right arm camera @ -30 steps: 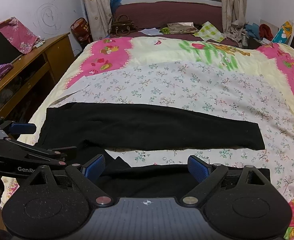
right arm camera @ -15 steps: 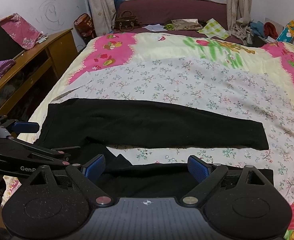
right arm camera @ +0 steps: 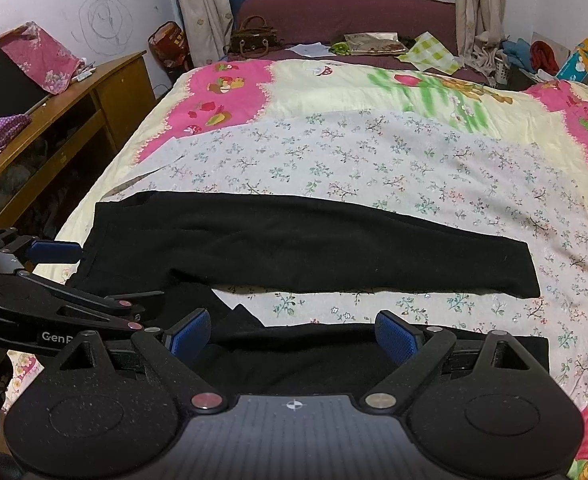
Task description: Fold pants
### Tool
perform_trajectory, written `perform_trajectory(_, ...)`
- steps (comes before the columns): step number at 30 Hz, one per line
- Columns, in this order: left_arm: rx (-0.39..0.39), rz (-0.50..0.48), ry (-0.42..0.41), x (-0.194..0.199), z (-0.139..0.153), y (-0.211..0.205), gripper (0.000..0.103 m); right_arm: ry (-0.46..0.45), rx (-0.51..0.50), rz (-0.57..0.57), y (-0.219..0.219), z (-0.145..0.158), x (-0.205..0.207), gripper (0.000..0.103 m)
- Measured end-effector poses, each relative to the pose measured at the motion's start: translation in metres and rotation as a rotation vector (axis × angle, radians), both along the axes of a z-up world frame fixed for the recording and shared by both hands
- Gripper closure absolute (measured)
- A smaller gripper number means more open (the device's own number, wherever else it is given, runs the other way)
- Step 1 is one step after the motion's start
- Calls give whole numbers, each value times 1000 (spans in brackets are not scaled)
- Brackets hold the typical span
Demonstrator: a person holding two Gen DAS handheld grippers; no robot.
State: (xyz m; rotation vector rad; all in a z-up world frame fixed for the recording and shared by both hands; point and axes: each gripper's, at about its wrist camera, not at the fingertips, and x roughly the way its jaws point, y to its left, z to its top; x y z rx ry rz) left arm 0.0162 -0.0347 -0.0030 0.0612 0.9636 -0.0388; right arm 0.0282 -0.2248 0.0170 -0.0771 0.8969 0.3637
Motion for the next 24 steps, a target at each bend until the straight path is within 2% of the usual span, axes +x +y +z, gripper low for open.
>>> perform_trajectory(24, -14, 1, 60, 7, -14, 0, 0, 51, -4, 20, 3, -8, 10, 27)
